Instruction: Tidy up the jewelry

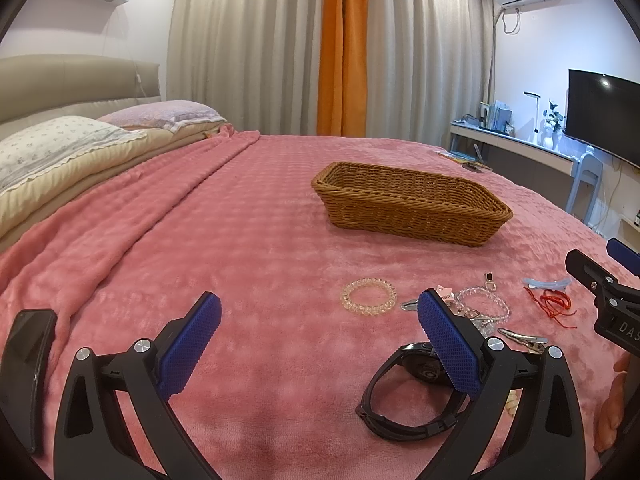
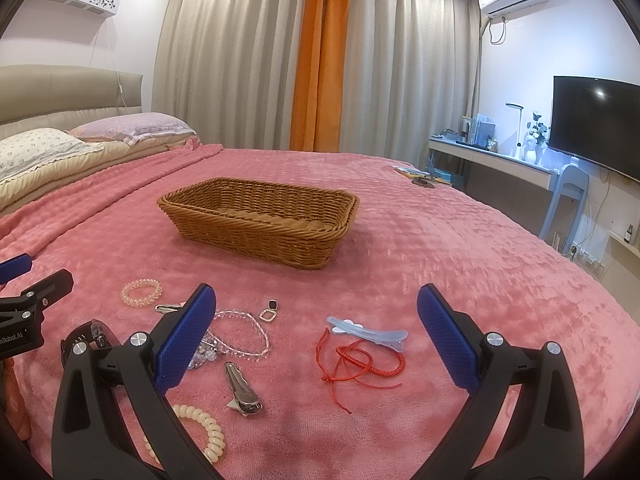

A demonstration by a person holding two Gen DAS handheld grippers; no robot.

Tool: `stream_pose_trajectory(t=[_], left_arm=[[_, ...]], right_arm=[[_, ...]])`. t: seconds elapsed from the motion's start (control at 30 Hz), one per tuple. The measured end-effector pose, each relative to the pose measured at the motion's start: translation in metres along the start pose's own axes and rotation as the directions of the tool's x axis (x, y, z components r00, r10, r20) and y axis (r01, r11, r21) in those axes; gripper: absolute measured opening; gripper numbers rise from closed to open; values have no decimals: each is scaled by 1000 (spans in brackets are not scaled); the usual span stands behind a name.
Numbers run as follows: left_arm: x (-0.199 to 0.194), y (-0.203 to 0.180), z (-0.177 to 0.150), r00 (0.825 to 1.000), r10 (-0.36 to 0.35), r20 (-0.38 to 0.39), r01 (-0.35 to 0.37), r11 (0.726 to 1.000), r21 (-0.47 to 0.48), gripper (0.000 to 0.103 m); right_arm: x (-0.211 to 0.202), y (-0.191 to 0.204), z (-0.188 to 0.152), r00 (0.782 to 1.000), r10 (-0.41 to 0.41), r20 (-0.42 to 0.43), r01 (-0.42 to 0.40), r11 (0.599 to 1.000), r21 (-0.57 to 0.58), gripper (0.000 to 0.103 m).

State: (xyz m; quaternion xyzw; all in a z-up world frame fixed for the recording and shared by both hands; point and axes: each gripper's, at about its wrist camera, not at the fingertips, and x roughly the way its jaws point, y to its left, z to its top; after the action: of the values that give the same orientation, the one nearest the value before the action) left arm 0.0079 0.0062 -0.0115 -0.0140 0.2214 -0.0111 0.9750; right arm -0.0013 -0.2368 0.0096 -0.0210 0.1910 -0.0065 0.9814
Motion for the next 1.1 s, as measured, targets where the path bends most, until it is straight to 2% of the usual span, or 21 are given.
stream_pose_trajectory(t=[0.2, 0.33, 0.43, 0.53, 0.57, 0.63, 0.67, 0.7, 0.73, 0.77, 0.8, 0.83, 0.87, 0.93, 0.97, 1.0, 1.1], left_arm=[[0, 5, -2, 999, -35, -33, 34, 999, -32, 95], [-1, 4, -4, 990, -80, -118, 77, 997, -29, 90], [1, 2, -11, 970, -143, -197, 139, 990, -33, 80], [1, 0, -18, 953, -165, -255, 161, 986, -36, 73], [2, 0, -20, 946, -177, -271, 172, 984, -41, 69], [5, 0, -22, 930, -199, -310, 192, 980, -53, 65], [7, 0, -23, 922, -212, -323, 202, 977, -62, 58], [10, 0, -25, 911, -235, -339, 222, 972, -78, 55], [12, 0, -26, 902, -249, -353, 231, 969, -92, 54], [15, 0, -28, 896, -248, -369, 227, 969, -100, 53], [19, 1, -29, 892, -244, -381, 222, 970, -102, 51], [22, 2, -30, 887, -248, -389, 222, 969, -111, 44], [25, 3, -31, 881, -259, -396, 225, 966, -131, 36], [27, 6, -29, 875, -272, -401, 228, 961, -154, 28], [27, 7, -29, 867, -291, -405, 242, 956, -168, 22], [28, 7, -30, 861, -303, -408, 249, 951, -181, 21], [28, 9, -32, 862, -304, -405, 245, 950, -192, 19]], right_arm=[[4, 2, -1, 1000, 12, -26, -13, 1000, -18, 96], [0, 14, -7, 992, 57, -112, -63, 997, -52, 84], [-6, 21, -14, 978, 89, -188, -107, 990, -90, 72], [-15, 32, -29, 984, 109, -139, -127, 984, -127, 63], [-14, 35, -33, 975, 121, -184, -148, 979, -141, 59], [-9, 37, -40, 946, 158, -284, -191, 977, -92, 54], [-3, 38, -45, 930, 148, -336, -189, 978, -92, 45], [3, 38, -50, 912, 153, -382, -198, 977, -84, 41], [7, 37, -54, 897, 160, -411, -205, 976, -68, 38], [9, 37, -55, 893, 158, -421, -201, 978, -60, 38], [9, 37, -57, 895, 162, -416, -200, 979, -49, 37], [10, 38, -56, 895, 149, -420, -192, 980, -60, 34], [10, 40, -58, 895, 145, -423, -190, 980, -67, 28], [8, 43, -59, 891, 154, -427, -200, 978, -66, 21], [6, 46, -60, 896, 137, -423, -189, 978, -83, 16], [6, 48, -60, 898, 125, -422, -181, 979, -95, 15], [1, 48, -58, 896, 127, -425, -177, 981, -78, 13]])
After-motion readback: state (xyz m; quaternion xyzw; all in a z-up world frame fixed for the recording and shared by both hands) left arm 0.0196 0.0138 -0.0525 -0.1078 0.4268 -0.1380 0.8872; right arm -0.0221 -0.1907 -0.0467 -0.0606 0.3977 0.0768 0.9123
